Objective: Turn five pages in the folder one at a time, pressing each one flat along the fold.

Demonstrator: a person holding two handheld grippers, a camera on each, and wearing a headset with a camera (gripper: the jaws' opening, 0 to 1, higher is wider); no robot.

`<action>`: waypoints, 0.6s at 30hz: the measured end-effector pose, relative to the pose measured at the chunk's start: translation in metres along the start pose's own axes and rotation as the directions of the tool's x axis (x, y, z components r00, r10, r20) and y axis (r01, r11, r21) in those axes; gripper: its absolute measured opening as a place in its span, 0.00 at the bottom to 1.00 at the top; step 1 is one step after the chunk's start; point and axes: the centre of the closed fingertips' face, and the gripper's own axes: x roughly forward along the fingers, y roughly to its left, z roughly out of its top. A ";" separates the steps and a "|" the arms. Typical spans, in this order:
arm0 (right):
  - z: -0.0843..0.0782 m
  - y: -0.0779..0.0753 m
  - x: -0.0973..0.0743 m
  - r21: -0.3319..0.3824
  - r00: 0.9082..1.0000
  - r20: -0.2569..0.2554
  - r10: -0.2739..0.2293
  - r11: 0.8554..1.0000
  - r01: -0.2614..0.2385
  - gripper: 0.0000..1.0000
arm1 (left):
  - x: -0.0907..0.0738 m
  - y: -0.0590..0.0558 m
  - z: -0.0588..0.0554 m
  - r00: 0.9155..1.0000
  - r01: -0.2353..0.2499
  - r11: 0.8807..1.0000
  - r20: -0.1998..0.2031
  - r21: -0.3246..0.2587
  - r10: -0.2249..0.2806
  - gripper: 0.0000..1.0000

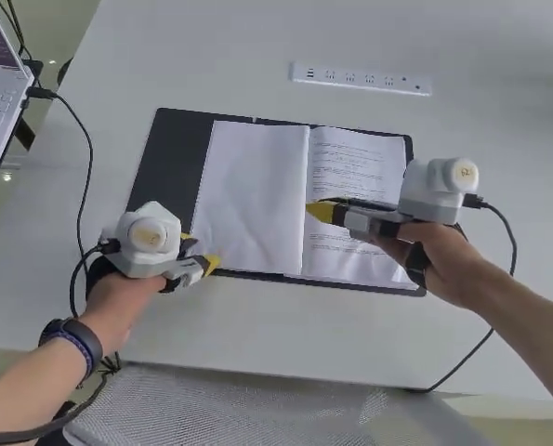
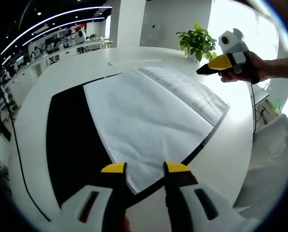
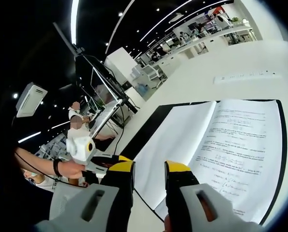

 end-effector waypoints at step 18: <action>0.013 -0.019 0.029 0.002 0.999 -0.030 0.015 1.000 -0.015 0.19 | 0.000 0.002 0.002 1.000 -0.006 1.000 0.011 -0.010 0.006 0.28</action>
